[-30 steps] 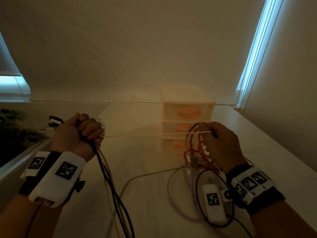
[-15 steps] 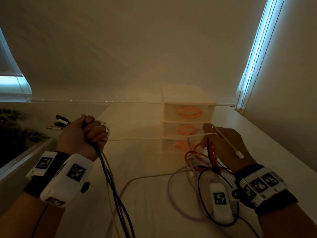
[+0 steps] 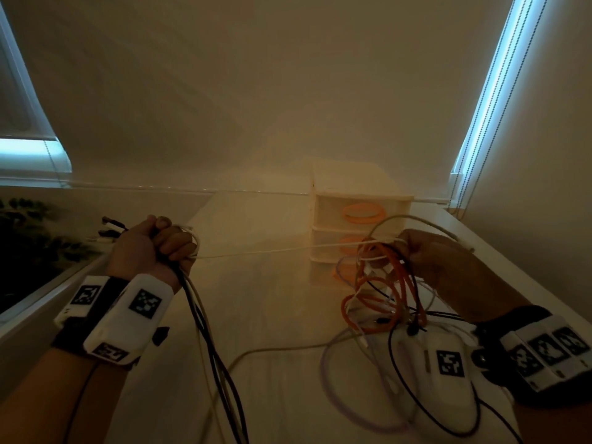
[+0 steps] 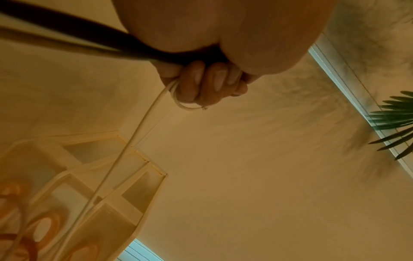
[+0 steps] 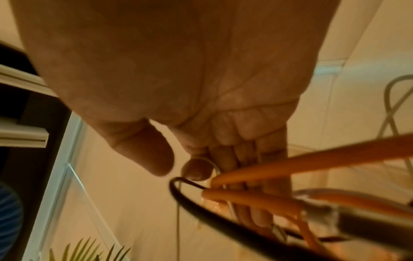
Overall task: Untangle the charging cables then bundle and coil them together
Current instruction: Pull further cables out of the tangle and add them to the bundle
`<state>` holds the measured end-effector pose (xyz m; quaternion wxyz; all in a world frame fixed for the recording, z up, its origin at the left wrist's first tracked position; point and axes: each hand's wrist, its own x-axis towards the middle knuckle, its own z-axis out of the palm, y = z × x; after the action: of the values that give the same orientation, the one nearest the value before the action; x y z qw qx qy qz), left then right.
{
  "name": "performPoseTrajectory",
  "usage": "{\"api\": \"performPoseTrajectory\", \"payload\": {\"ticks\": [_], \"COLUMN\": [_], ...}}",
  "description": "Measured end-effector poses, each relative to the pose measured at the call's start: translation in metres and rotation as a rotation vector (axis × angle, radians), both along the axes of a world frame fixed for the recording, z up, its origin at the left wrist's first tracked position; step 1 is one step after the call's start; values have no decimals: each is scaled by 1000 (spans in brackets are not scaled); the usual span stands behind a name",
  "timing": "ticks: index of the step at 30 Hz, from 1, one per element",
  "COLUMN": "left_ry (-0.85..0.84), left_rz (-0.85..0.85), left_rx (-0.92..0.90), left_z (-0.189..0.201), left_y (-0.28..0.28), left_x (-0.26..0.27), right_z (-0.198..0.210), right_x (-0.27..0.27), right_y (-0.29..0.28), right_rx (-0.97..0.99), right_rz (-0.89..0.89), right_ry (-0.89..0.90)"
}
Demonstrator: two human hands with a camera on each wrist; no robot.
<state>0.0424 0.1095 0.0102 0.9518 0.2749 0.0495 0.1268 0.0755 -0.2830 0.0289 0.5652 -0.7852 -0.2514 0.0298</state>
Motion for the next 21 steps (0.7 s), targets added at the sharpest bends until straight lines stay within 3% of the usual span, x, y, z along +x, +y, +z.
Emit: {"api": "performPoseTrajectory", "payload": {"ticks": [7,13,21], "left_ry": [17,26,49], "left_rz": [8,-5,-34], "left_rx": [5,15,83], "left_z": [-4,-3,-4], "left_y": [3,-1,-17], "left_x": [3,3,2], "right_z": [8,13,-31], "right_x": [3,6,8], "right_y": [22,32,36], "right_rx": [17,121,375], "right_rz": [-123,31,79], "right_ry": [-111,7,110]}}
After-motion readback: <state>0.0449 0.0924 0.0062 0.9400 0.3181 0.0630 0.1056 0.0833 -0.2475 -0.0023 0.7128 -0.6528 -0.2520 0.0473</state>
